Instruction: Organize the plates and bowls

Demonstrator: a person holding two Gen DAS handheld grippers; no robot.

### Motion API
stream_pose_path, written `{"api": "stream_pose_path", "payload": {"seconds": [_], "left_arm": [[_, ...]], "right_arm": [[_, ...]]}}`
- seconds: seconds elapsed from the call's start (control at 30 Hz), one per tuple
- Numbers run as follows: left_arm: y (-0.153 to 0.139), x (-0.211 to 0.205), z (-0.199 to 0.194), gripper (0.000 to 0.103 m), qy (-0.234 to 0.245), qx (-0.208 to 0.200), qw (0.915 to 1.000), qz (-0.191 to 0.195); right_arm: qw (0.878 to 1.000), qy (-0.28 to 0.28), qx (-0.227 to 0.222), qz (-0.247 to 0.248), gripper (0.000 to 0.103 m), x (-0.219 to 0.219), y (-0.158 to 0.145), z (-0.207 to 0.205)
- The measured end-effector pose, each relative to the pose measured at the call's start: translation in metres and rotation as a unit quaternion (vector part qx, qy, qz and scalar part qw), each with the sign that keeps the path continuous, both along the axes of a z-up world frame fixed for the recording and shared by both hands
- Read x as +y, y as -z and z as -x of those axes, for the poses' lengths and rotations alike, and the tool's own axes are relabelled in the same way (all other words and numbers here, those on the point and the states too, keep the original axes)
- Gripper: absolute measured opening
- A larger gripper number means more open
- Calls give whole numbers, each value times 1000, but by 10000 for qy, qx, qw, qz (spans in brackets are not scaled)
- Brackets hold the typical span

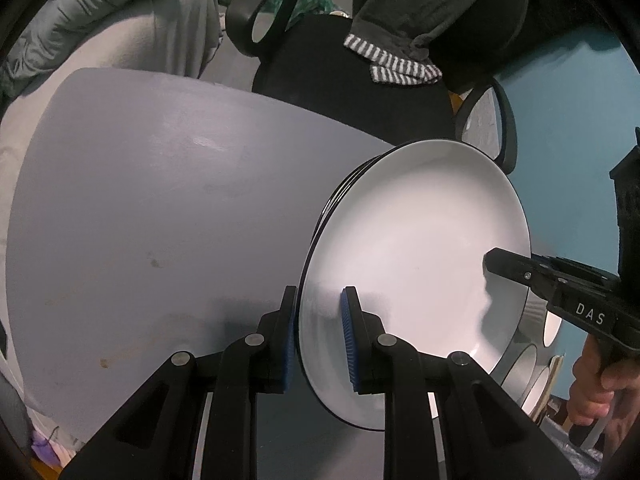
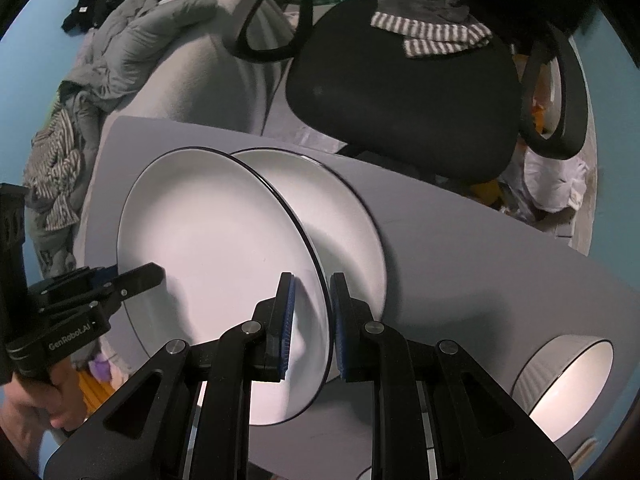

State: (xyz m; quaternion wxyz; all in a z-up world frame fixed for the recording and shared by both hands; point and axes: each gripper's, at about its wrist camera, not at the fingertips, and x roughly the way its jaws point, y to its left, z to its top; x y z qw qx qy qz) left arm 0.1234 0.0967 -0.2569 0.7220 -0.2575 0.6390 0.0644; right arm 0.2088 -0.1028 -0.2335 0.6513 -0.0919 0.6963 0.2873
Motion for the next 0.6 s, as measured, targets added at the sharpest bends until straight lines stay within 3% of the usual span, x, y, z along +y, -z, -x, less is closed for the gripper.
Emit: {"api": "stream_pose_path", "payload": {"seconds": [0.6], "left_arm": [[10, -18, -27, 23, 206, 336, 9982, -460]], "right_arm": [[9995, -69, -178, 267, 19, -1, 12, -5]]}}
